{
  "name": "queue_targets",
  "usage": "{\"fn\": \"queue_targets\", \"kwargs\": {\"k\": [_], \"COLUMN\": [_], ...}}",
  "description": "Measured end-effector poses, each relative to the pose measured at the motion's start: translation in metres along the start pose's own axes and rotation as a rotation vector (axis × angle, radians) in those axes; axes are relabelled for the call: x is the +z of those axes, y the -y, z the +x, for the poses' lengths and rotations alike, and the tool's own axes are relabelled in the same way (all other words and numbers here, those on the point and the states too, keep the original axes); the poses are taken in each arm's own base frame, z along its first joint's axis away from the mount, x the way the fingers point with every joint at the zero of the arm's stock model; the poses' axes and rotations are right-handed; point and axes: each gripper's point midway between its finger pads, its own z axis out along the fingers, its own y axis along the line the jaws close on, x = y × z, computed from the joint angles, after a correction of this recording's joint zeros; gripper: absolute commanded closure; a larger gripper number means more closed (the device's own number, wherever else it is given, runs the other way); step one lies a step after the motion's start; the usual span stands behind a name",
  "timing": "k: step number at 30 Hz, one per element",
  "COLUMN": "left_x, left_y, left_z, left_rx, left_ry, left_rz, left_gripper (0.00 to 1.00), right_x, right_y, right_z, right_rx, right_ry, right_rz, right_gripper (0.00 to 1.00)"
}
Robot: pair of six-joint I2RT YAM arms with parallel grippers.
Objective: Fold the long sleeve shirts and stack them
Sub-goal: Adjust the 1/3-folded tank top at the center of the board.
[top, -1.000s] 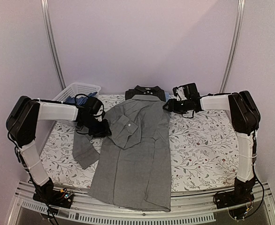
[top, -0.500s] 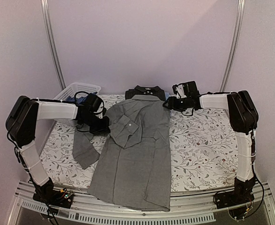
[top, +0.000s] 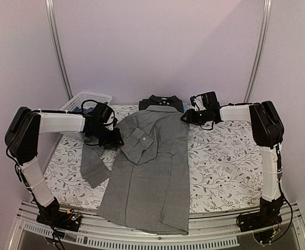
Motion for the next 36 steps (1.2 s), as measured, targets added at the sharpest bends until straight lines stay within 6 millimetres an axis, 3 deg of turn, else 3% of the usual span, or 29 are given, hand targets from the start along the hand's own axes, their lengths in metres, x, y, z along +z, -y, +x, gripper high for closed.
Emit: {"fn": "queue_targets", "kwargs": {"k": [5,11,17,21,24,28,32,36], "left_x": [-0.001,0.001,0.002,-0.013,-0.036,-0.058,-0.057,-0.053], "left_y": [0.001,0.006,0.005,0.006,0.009,0.012,0.002,-0.012], "left_z": [-0.001,-0.009,-0.011,-0.017,-0.024,-0.036,-0.035,-0.027], "left_rx": [0.001,0.004,0.011,0.017,0.025,0.031,0.023,0.007], "left_ry": [-0.001,0.008,0.014,0.061,0.122,0.197,0.206,0.193], "left_rz": [-0.001,0.007,0.001,-0.004,-0.002,-0.01,-0.053,-0.11], "left_gripper": [0.78,0.99,1.0,1.0,1.0,1.0,1.0,1.0], "right_x": [0.0,-0.001,-0.002,-0.002,-0.002,-0.002,-0.002,-0.001], "right_y": [-0.001,-0.004,-0.006,-0.005,-0.004,-0.003,-0.001,-0.001], "right_z": [-0.001,-0.006,-0.009,-0.008,-0.007,-0.007,-0.005,-0.004], "right_rx": [0.0,-0.005,-0.008,-0.007,-0.007,-0.006,-0.011,-0.02], "right_ry": [0.0,0.007,0.007,0.003,-0.001,-0.003,-0.006,-0.009], "right_rz": [-0.002,-0.007,-0.008,-0.005,-0.001,0.004,0.018,0.027], "right_gripper": [0.62,0.72,0.77,0.77,0.76,0.64,0.56,0.54]}}
